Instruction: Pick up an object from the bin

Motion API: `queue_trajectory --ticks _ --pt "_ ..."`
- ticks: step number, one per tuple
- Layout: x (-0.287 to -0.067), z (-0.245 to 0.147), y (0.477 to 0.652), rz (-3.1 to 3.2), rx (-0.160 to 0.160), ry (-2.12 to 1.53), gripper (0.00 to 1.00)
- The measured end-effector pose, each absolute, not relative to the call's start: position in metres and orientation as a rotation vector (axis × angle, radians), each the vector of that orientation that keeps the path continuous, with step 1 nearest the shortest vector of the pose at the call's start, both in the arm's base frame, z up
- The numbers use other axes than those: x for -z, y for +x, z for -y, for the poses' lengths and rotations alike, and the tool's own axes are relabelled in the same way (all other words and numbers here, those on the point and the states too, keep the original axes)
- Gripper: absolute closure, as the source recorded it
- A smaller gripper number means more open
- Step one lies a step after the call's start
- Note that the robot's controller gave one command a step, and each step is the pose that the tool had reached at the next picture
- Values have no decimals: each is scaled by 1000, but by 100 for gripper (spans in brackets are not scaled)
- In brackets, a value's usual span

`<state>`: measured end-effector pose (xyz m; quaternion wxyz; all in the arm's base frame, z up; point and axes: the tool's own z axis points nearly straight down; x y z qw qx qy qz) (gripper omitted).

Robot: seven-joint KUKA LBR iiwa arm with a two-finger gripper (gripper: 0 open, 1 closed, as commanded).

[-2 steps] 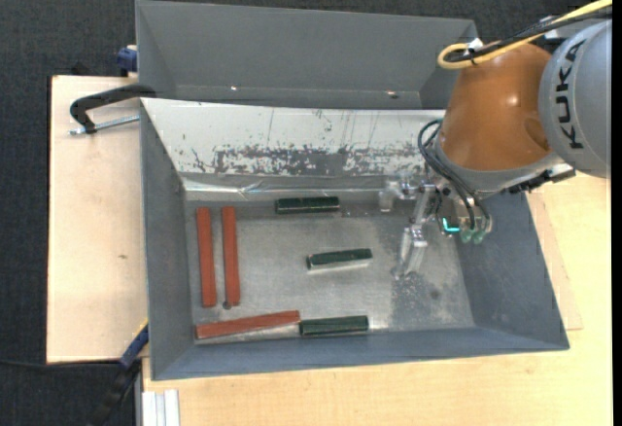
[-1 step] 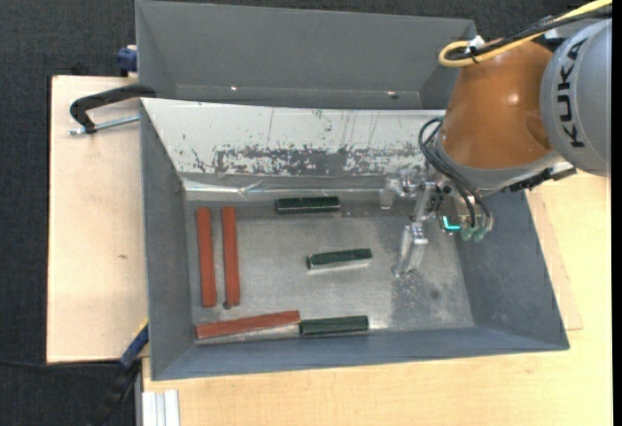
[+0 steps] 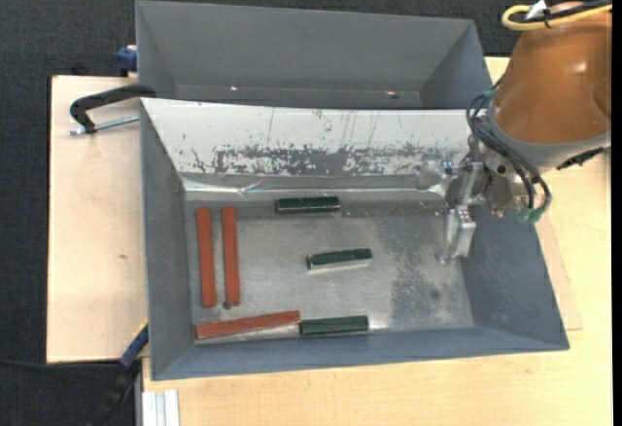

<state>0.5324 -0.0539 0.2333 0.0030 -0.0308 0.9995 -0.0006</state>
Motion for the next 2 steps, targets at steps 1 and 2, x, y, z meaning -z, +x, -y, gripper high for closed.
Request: queue_trajectory --ticks 1,2 --pt "-177 15 545 -3124 0 -233 0" --pt "-108 10 536 -3134 -2 -119 0"
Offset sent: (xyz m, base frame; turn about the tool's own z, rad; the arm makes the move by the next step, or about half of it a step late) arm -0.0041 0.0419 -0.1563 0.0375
